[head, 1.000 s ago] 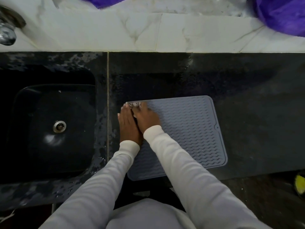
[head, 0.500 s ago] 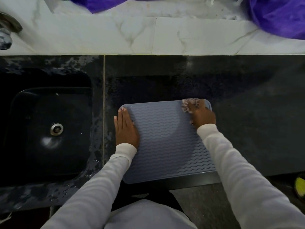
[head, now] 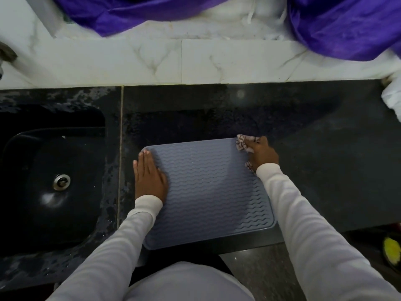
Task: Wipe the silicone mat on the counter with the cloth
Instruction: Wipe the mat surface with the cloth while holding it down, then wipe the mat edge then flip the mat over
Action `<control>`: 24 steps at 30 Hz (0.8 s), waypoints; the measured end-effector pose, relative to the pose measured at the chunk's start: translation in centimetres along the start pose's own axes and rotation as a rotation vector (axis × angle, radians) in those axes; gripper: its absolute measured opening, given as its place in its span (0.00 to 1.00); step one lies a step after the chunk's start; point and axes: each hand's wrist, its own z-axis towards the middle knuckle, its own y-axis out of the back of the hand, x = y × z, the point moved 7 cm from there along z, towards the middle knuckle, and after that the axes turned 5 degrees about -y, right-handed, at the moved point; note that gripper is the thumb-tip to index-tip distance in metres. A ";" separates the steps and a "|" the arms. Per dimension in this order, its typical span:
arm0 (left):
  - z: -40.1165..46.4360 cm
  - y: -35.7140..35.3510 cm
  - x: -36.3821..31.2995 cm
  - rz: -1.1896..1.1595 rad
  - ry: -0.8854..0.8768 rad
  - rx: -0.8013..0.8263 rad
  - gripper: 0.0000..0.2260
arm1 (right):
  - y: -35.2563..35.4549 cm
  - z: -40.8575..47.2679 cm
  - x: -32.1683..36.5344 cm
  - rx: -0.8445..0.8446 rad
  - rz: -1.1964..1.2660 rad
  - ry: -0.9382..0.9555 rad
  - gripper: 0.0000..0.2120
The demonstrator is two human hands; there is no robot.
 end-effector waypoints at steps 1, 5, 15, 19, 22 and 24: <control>0.0 0.0 0.1 -0.002 0.006 0.006 0.30 | 0.4 0.2 -0.2 0.009 0.069 0.015 0.24; 0.0 0.0 0.4 -0.010 0.010 0.003 0.31 | 3.4 -0.8 -1.7 -0.037 0.521 0.075 0.14; -0.3 0.0 0.3 -0.001 0.004 -0.055 0.31 | 7.6 -7.9 -10.4 -0.041 0.839 0.050 0.16; -0.4 -0.1 0.5 -0.023 0.006 -0.080 0.30 | 6.7 -9.5 -13.0 0.005 0.840 0.025 0.11; -0.4 -0.1 0.5 -0.031 0.015 -0.090 0.30 | 5.8 -10.0 -13.6 0.041 0.875 0.015 0.11; -0.5 -0.2 0.6 -0.036 0.019 -0.091 0.30 | 5.6 -10.3 -13.4 0.011 0.890 -0.001 0.10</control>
